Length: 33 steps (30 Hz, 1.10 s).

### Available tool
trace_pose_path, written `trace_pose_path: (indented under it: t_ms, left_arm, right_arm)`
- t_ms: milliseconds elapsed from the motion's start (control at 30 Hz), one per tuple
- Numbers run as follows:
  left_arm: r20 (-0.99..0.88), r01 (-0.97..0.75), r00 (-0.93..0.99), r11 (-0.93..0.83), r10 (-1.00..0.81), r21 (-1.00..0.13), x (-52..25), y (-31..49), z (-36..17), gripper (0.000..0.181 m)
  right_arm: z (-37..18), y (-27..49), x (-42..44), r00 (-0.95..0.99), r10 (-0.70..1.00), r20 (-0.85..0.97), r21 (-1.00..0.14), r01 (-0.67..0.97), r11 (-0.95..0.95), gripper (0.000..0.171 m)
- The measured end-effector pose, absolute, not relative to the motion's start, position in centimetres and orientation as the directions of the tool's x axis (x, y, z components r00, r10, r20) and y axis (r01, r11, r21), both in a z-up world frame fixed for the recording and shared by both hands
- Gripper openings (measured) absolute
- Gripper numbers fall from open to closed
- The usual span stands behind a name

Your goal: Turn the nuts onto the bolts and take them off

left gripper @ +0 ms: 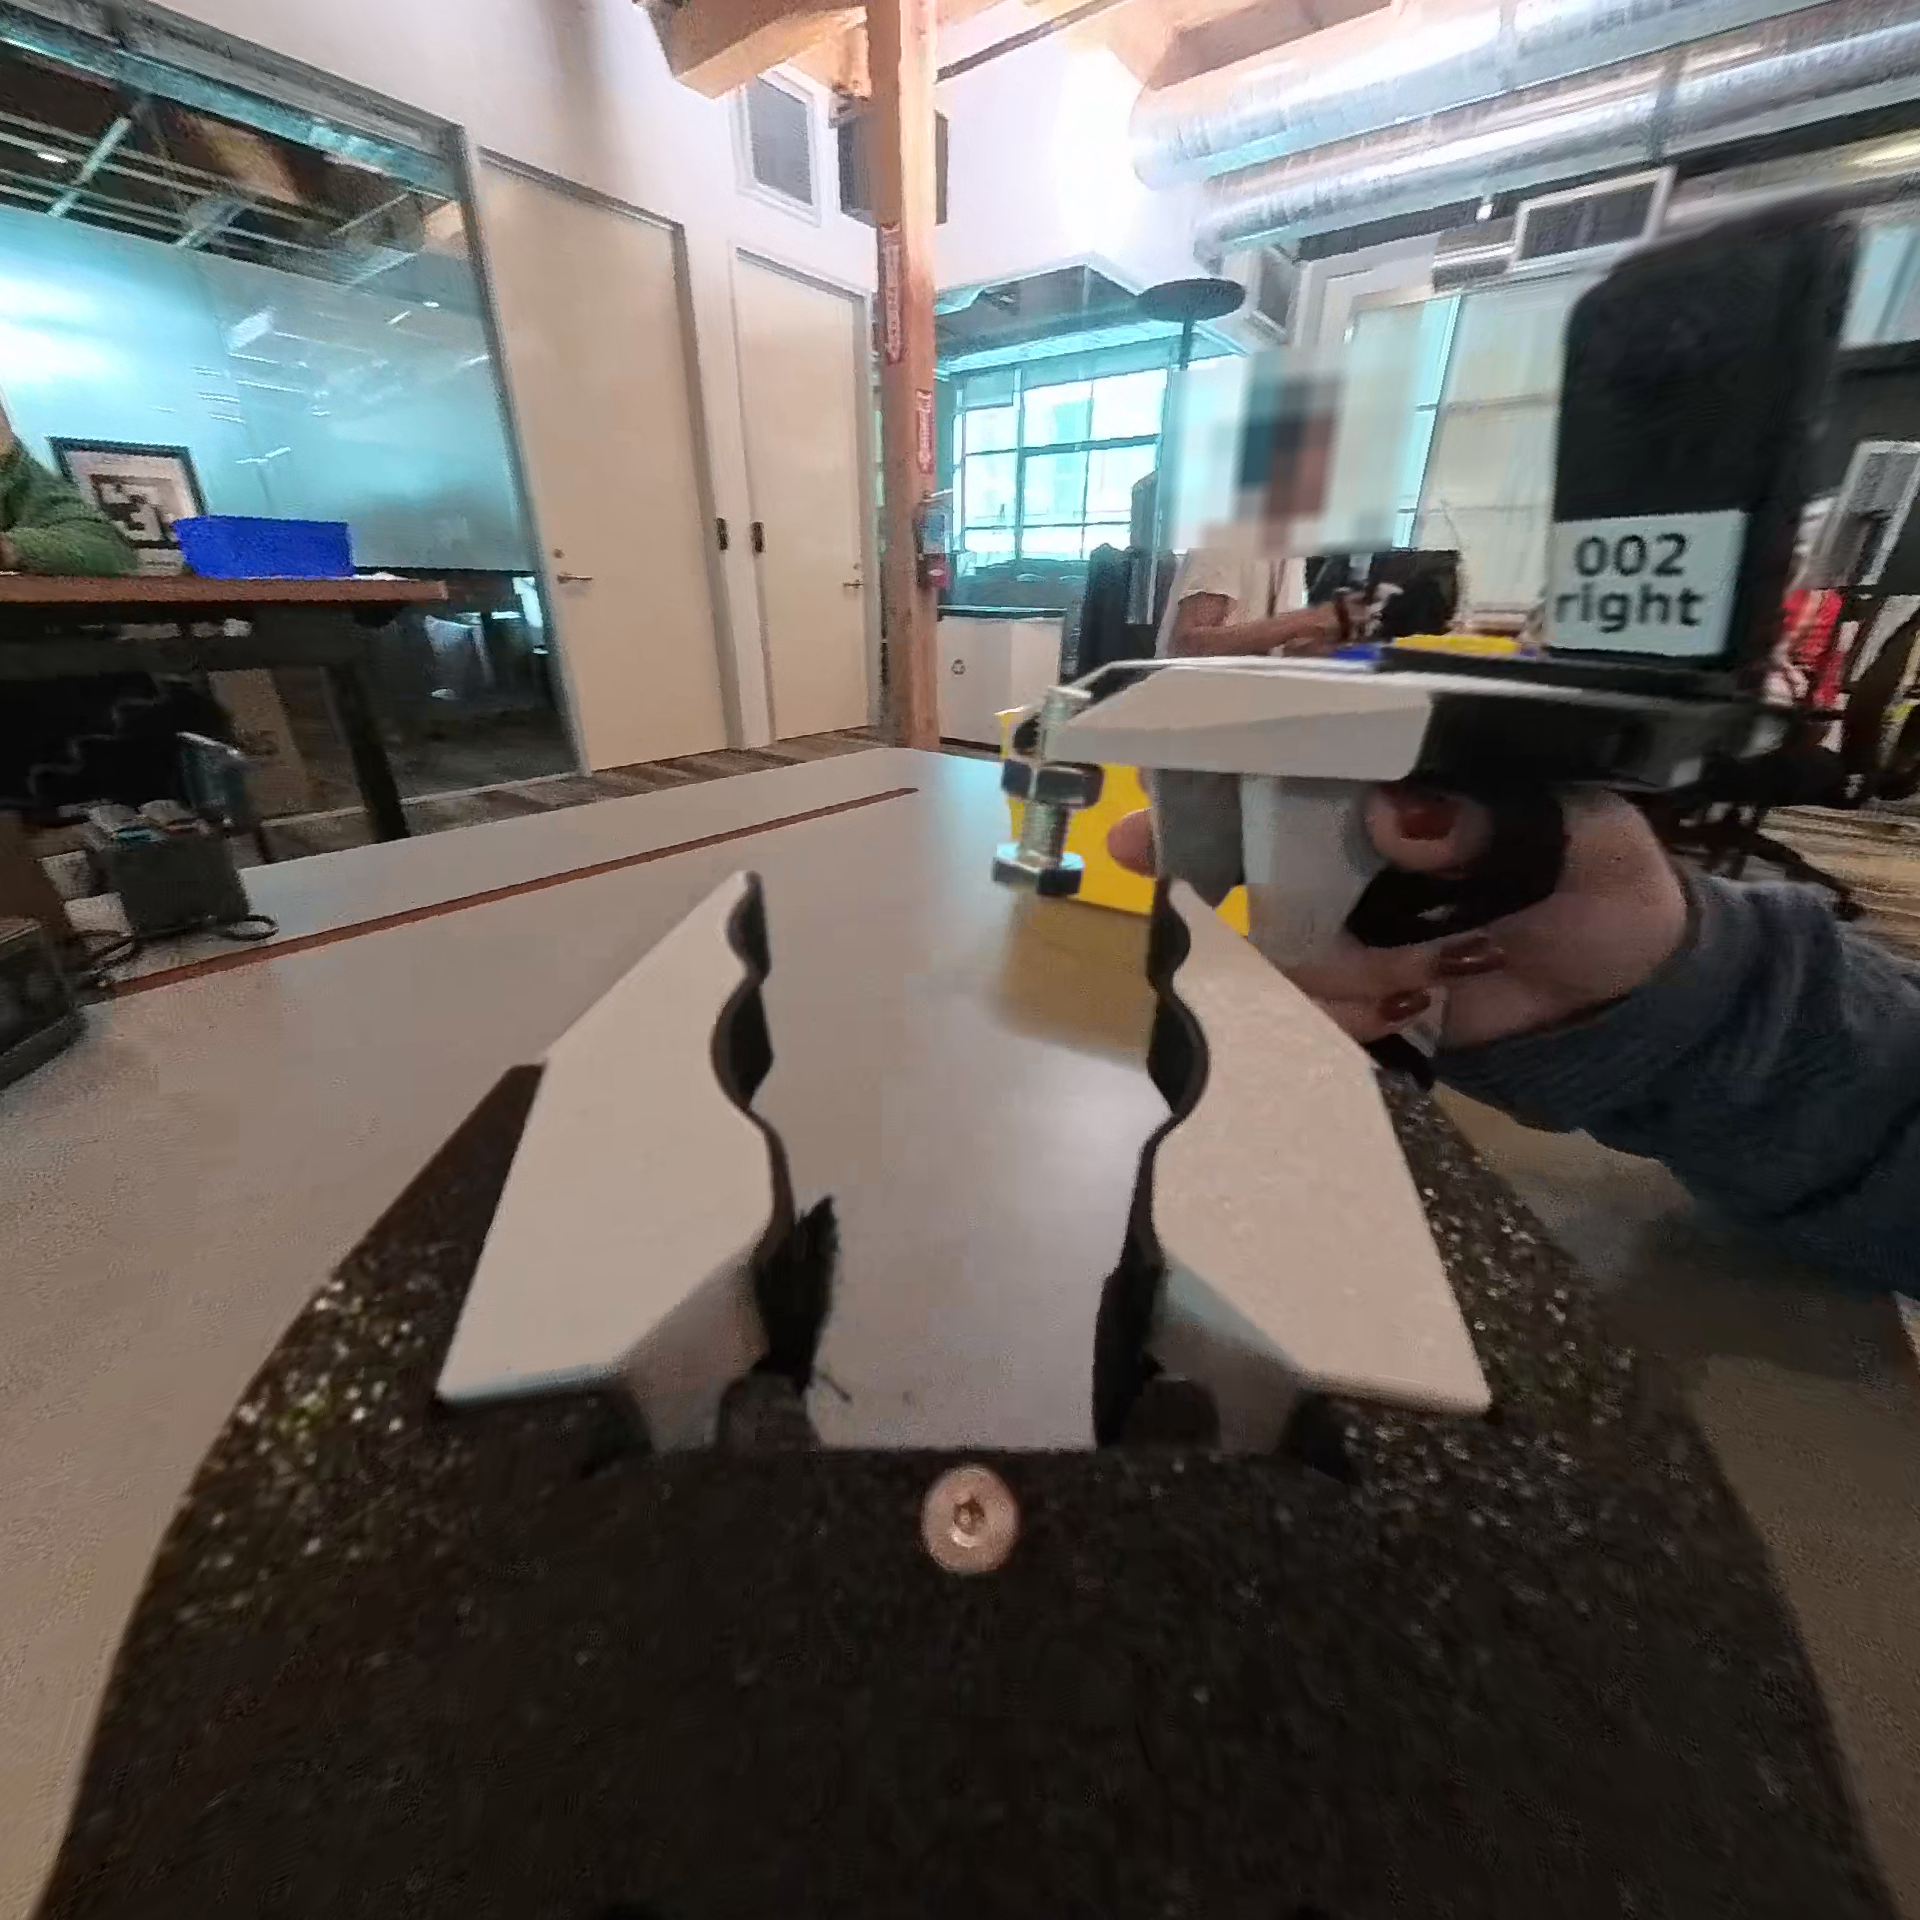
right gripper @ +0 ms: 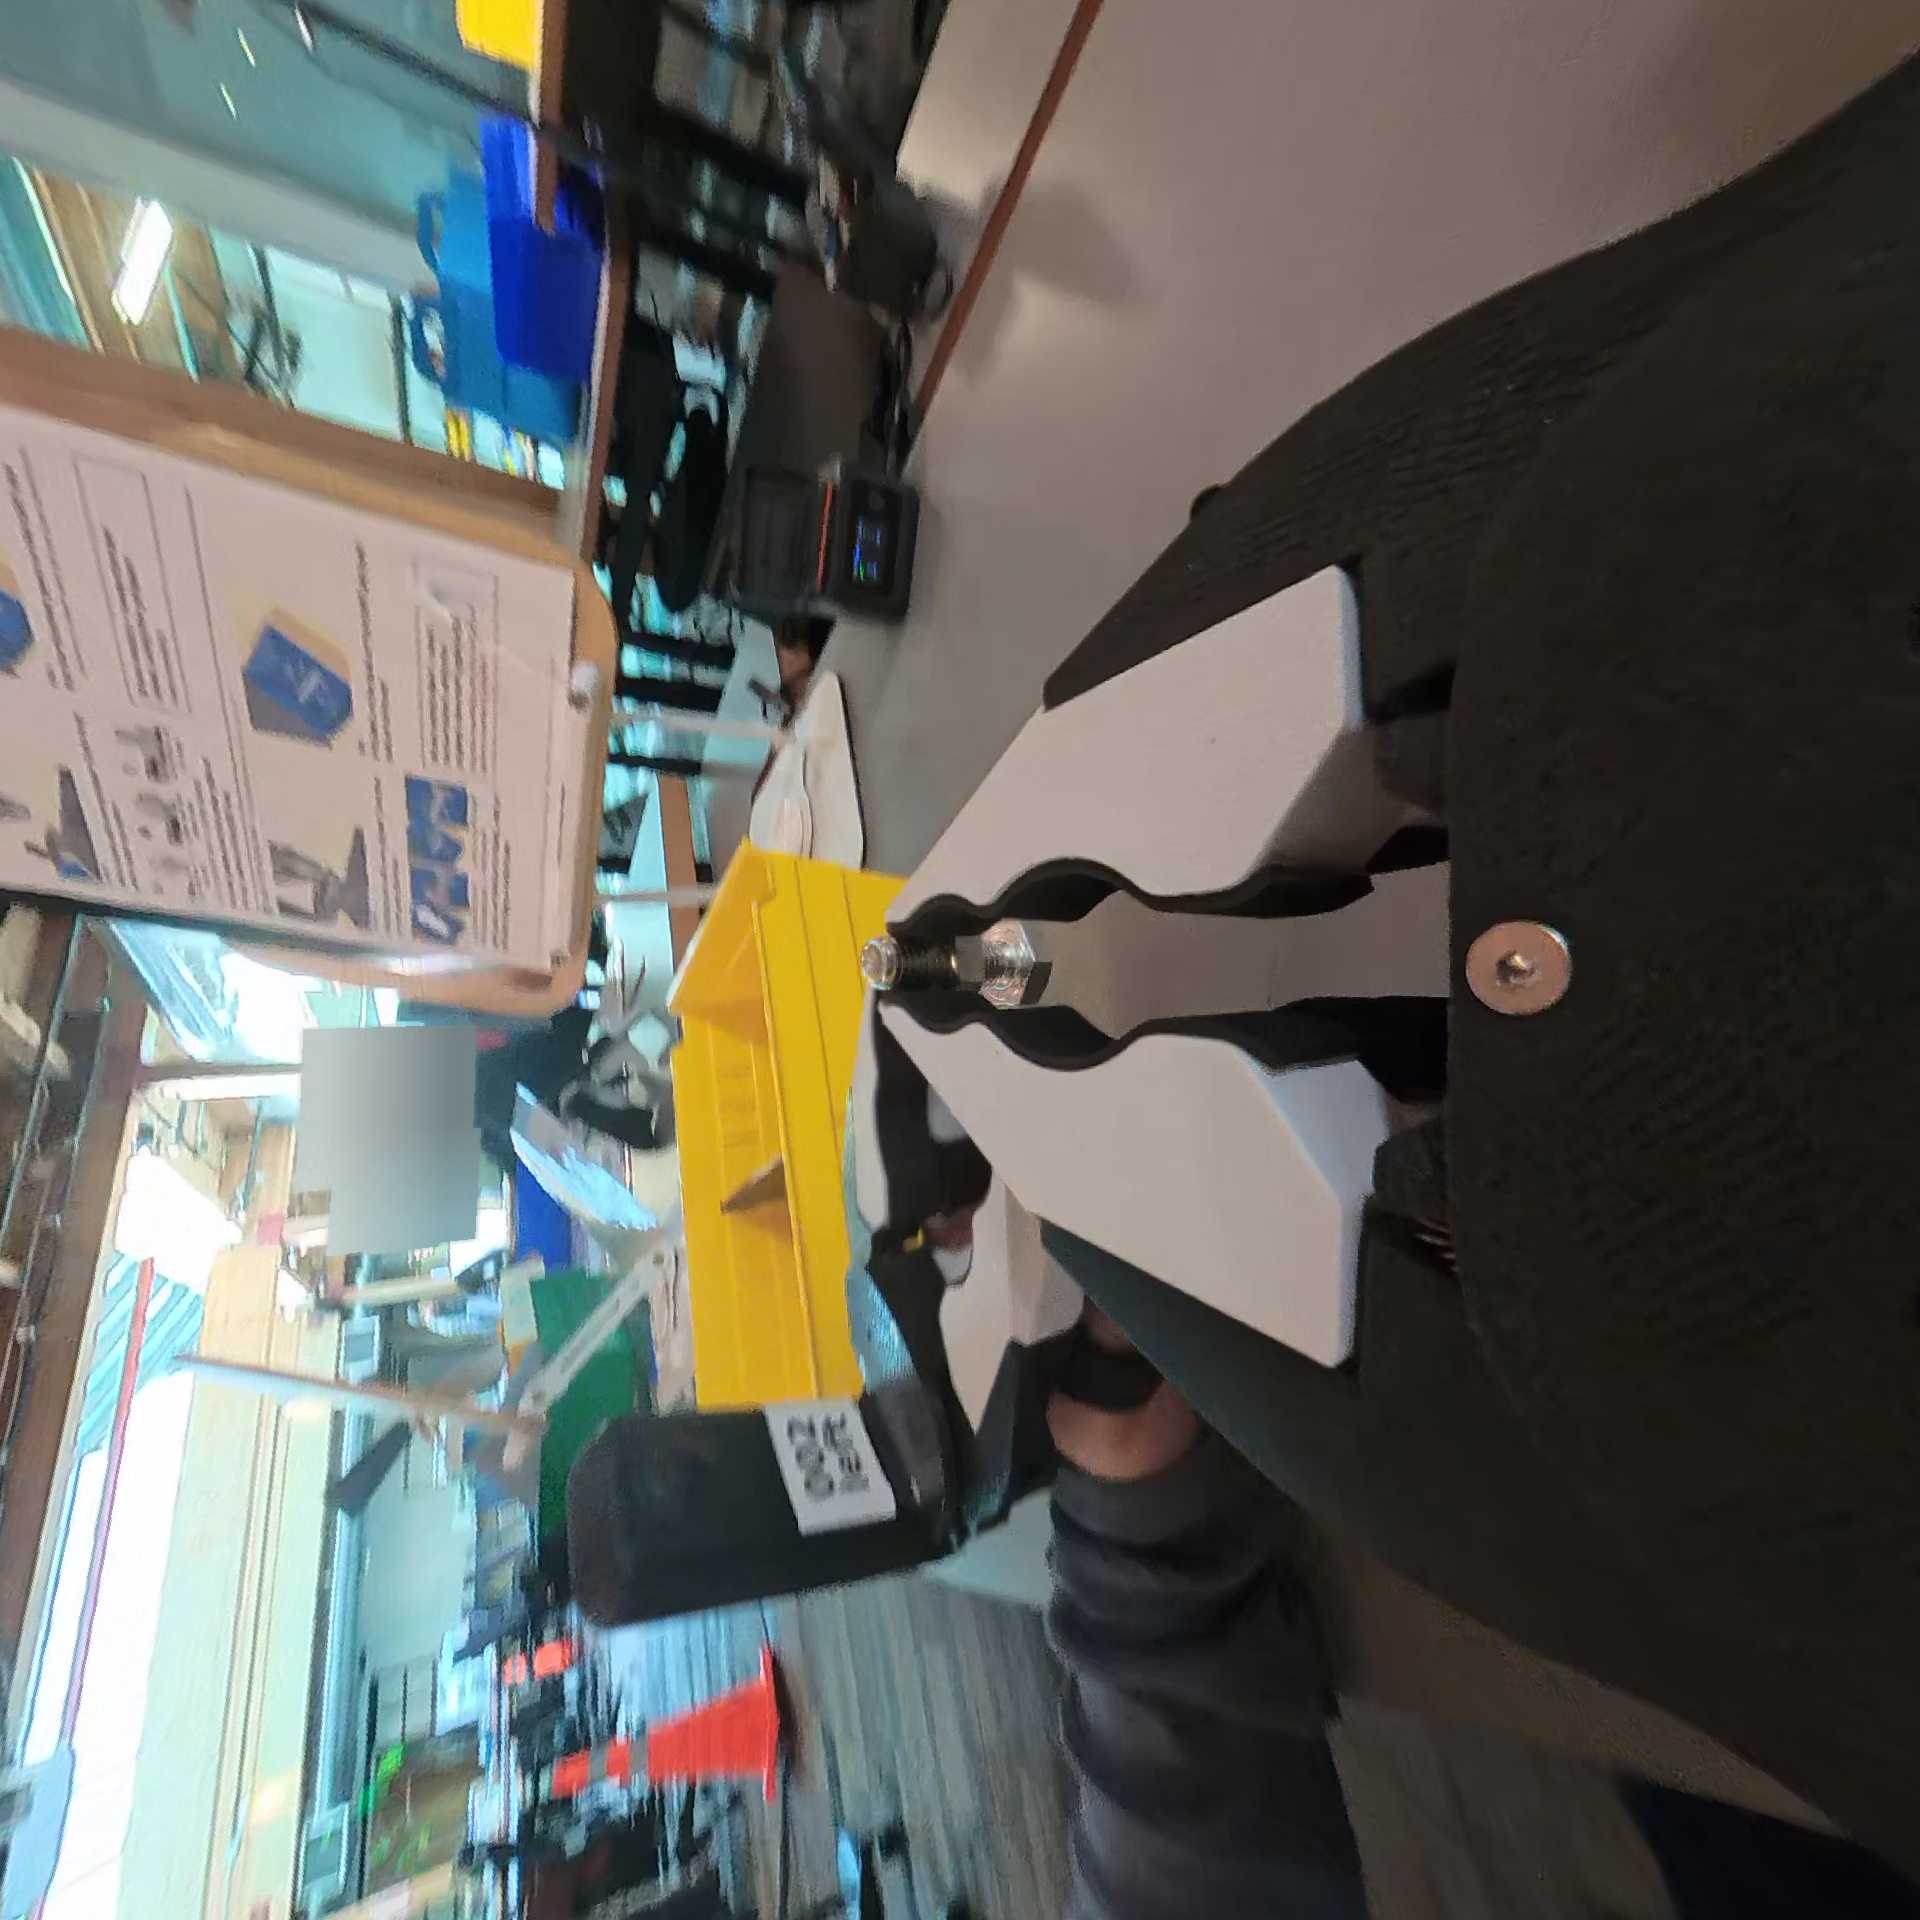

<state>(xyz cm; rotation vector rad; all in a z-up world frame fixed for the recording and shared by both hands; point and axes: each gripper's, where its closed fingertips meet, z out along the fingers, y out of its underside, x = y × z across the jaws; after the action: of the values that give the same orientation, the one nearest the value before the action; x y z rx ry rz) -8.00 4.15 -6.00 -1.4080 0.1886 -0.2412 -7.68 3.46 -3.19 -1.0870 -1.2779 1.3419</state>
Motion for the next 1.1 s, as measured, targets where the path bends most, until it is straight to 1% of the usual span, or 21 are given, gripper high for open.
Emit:
trace_pose_path:
  t_ms: [67, 133, 200, 267, 333, 400, 500, 567, 667, 867, 1000, 1100]
  left_arm:
    - [0.005, 0.038, 0.978, 0.155, -0.208, -0.987, -9.0, 4.2, -5.9, 0.082]
    - [-0.016, 0.006, 0.992, 0.171, -0.126, -0.985, -10.4, 4.2, -5.8, 0.084]
    - [0.013, 0.026, 0.998, 0.193, -0.068, -0.981, -11.7, 4.0, -5.5, 0.086]
    - [0.046, 0.055, 0.998, 0.26, -0.04, -0.964, -12.5, 3.1, -4.7, 0.081]
    - [0.079, 0.079, 0.997, 0.312, -0.013, -0.947, -13.3, 2.4, -4.2, 0.075]
    - [0.095, 0.093, 0.995, 0.289, -0.007, -0.953, -13.6, 2.7, -4.5, 0.076]
    - [0.049, 0.049, 0.999, 0.237, -0.007, -0.97, -13.0, 3.5, -5.1, 0.077]
    - [0.02, 0.019, 1.0, 0.232, 0.0, -0.973, -12.8, 3.7, -5.2, 0.076]
    - [0.04, 0.035, 0.999, 0.229, 0.018, -0.973, -13.3, 3.8, -5.2, 0.076]
    - [0.027, 0.018, 0.999, 0.222, 0.036, -0.975, -13.3, 3.9, -5.3, 0.076]
    - [0.023, 0.013, 0.999, 0.213, 0.045, -0.977, -13.4, 4.0, -5.4, 0.076]
    - [0.039, 0.027, 0.998, 0.218, 0.049, -0.976, -13.6, 3.9, -5.4, 0.076]
  right_arm:
    - [-3.2, 5.0, -7.1, -0.052, 0.998, 0.037, -0.996, -0.083, 0.033, 0.007]
    - [-3.6, 6.2, -6.4, 0.016, 0.999, 0.045, -0.995, -0.092, 0.046, 0.007]
    - [-4.1, 7.7, -5.7, 0.084, 0.996, 0.041, -0.994, -0.099, 0.049, 0.008]
    - [-4.6, 9.5, -5.3, 0.165, 0.986, 0.012, -0.993, -0.111, 0.031, 0.008]
    - [-4.4, 10.4, -5.0, 0.202, 0.979, -0.02, -0.99, -0.14, 0.009, 0.008]
    - [-4.5, 10.6, -4.8, 0.232, 0.973, 0.009, -0.989, -0.141, 0.042, 0.008]
    - [-4.8, 9.7, -5.4, 0.219, 0.971, 0.098, -0.988, -0.097, 0.122, 0.008]
    - [-4.6, 8.8, -5.6, 0.206, 0.965, 0.162, -0.979, -0.088, 0.183, 0.008]
    - [-4.6, 8.5, -5.5, 0.223, 0.945, 0.24, -0.962, -0.073, 0.262, 0.008]
    - [-4.8, 9.0, -5.2, 0.279, 0.922, 0.27, -0.951, -0.076, 0.301, 0.008]
    - [-5.0, 8.7, -5.6, 0.266, 0.918, 0.293, -0.945, -0.061, 0.32, 0.008]
    - [-4.4, 8.7, -5.4, 0.263, 0.923, 0.281, -0.947, -0.08, 0.311, 0.008]
